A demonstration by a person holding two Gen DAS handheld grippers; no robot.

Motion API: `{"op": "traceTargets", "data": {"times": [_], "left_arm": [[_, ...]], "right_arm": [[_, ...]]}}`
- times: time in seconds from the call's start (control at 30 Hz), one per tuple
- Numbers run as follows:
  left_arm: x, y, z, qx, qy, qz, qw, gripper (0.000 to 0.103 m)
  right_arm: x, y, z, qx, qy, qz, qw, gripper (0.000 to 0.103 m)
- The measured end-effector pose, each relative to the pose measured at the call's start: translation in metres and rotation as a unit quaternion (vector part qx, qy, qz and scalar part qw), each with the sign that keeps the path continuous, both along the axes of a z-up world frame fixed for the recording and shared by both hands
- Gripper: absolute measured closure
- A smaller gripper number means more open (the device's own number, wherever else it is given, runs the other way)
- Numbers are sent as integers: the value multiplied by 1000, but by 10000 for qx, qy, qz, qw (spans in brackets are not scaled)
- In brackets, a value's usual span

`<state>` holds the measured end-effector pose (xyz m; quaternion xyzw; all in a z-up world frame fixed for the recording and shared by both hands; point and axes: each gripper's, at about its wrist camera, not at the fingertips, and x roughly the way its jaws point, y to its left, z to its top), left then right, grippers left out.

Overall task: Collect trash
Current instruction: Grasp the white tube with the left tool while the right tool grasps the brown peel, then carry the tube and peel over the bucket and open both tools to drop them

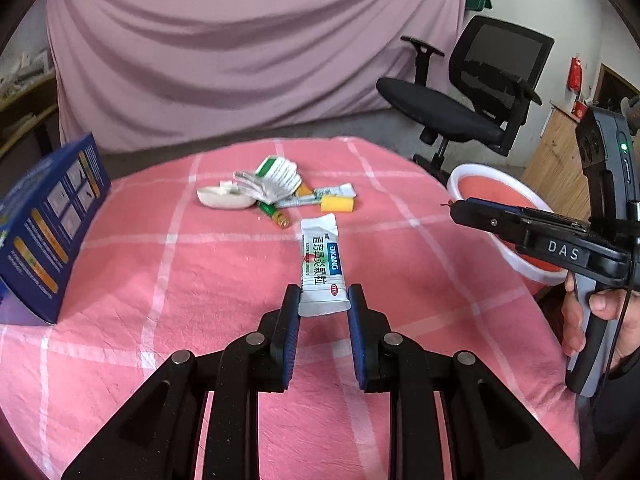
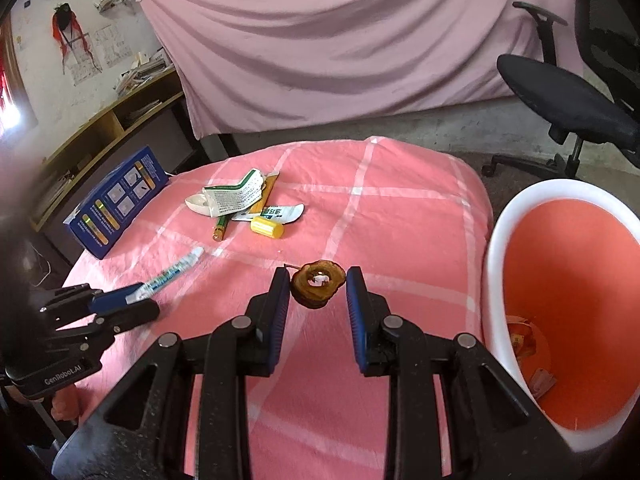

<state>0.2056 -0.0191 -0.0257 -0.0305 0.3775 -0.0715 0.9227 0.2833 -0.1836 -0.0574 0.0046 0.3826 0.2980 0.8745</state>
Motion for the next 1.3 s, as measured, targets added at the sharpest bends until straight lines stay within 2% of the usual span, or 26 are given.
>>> {"op": "traceTargets", "data": {"times": [0.07, 0.2, 0.33, 0.5, 0.73, 0.83, 1.07, 1.3], "left_arm": [[-3, -4, 4, 16, -201, 15, 9998, 84], [-8, -15, 17, 56, -749, 4, 9972, 84], [-9, -31, 35, 5, -1445, -68, 9895, 84], [4, -61, 57, -175, -2177, -348, 9752, 84], [31, -107, 72, -451, -2672, -930, 9581, 84], [41, -130, 72, -508, -2650, -1197, 9554, 84], [58, -179, 67, -637, -2367, -1682, 9548, 84], [81, -211, 54, -606, -1734, -1940, 9637, 84]], "right_arm": [[-7, -3, 5, 29, -200, -25, 9998, 55], [-26, -14, 22, 199, -912, -165, 9955, 55], [-40, -32, 41, 420, -1585, -377, 9858, 55], [-56, -62, 64, 737, -2364, -889, 9648, 55], [-66, -104, 82, 686, -3065, -1682, 9344, 55], [-63, -125, 84, 714, -3068, -2030, 9271, 55], [-52, -166, 73, 716, -2724, -2599, 9237, 55], [-38, -192, 54, 593, -2081, -2919, 9317, 55]]}}
